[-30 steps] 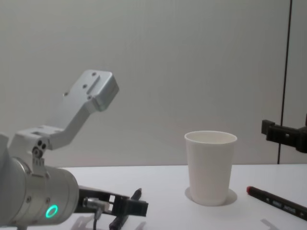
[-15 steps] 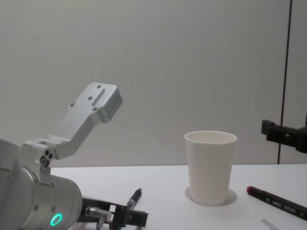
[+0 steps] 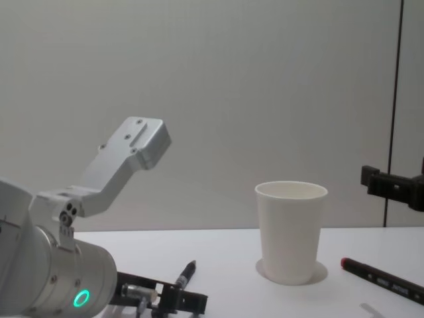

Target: Place the pen into the pen holder.

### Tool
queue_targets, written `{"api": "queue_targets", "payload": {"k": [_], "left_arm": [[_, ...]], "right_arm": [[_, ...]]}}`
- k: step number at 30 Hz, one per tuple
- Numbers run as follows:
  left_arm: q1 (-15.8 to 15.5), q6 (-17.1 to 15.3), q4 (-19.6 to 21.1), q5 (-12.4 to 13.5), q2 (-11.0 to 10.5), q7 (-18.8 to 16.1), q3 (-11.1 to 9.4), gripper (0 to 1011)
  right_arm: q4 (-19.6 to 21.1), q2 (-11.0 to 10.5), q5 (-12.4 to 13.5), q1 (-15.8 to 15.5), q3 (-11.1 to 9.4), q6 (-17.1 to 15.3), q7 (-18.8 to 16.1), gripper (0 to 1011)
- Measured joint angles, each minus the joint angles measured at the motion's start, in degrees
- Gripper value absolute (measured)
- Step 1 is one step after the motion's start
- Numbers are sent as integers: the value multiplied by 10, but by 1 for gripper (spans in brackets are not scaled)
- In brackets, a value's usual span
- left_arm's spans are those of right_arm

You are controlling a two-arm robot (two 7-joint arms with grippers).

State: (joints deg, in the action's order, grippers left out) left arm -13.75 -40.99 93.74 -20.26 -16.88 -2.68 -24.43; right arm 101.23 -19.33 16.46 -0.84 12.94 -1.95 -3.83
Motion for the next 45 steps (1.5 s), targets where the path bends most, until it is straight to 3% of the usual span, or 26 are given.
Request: {"api": "queue_targets", "payload": {"k": [13, 18, 26, 27, 31, 41, 45], "left_arm": [[-5, -15, -3, -10, 5, 5, 6, 1001], [-6, -17, -3, -11, 6, 6, 7, 927], [-7, -19, -3, -13, 7, 6, 8, 702], [-7, -19, -3, -13, 7, 7, 8, 639], [-7, -19, -3, -13, 7, 7, 8, 559], [-6, -20, -4, -11, 7, 11, 8, 197], [-6, -20, -4, -10, 8, 11, 8, 150]], "right_arm": [[0, 0, 0, 0, 0, 0, 0, 1002], [0, 0, 0, 0, 0, 0, 0, 1002], [0, 0, 0, 0, 0, 0, 0, 1002], [0, 0, 0, 0, 0, 0, 0, 1001], [0, 0, 0, 0, 0, 0, 0, 1002], [0, 0, 0, 0, 0, 0, 0, 1002], [0, 0, 0, 0, 0, 0, 0, 1002]]}}
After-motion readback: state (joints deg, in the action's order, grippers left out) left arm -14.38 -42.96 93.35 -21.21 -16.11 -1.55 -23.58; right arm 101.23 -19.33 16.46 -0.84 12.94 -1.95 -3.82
